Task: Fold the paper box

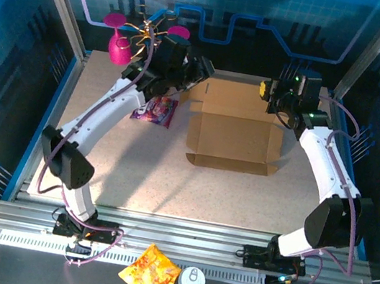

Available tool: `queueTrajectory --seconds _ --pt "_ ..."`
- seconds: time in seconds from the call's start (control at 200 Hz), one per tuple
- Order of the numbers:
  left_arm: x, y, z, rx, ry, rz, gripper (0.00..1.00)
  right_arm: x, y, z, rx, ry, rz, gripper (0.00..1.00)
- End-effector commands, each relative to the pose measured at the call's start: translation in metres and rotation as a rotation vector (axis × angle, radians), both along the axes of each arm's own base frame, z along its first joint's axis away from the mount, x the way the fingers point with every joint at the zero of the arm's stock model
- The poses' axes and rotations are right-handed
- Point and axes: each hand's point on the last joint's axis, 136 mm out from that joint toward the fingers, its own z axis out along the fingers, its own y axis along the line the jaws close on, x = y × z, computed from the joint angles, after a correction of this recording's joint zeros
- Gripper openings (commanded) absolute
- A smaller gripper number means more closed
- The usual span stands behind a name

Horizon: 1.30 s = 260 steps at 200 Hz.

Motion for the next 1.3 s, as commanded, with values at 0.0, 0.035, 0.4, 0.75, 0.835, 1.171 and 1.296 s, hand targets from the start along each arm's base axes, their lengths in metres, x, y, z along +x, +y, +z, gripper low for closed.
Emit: queueTrajectory --seconds 0.0,0.035,0.4,0.75,0.835,1.171,1.296 --pt "0.003 -0.002 0.005 0.021 -0.015 -0.022 0.54 -0.005 0.003 0.013 0.025 -0.033 0.004 0.0" --pt "0.006 -0.006 0.004 0.009 -0.014 -0.028 0.54 -0.005 0.004 0.012 0.026 -0.032 0.007 0.0" --pt "0.02 -0.031 0.001 -0.096 0.002 -0.055 0.38 -0.004 0.007 0.009 0.046 -0.024 0.017 0.0" --pt "0.014 -0.026 0.009 -0.105 -0.002 -0.047 0.03 -0.006 0.003 0.016 0.032 -0.039 0.01 0.0" --pt "0.008 -0.014 0.025 -0.103 -0.042 -0.029 0.32 -0.01 0.0 0.02 0.026 -0.049 0.004 0.0" --pt "-0.04 0.14 -0.028 -0.222 0.013 0.186 0.54 -0.035 -0.023 0.058 0.081 -0.052 -0.062 0.0" --pt "-0.031 0.16 -0.107 -0.368 0.102 0.233 0.3 -0.041 -0.019 0.062 0.109 -0.036 -0.039 0.0"
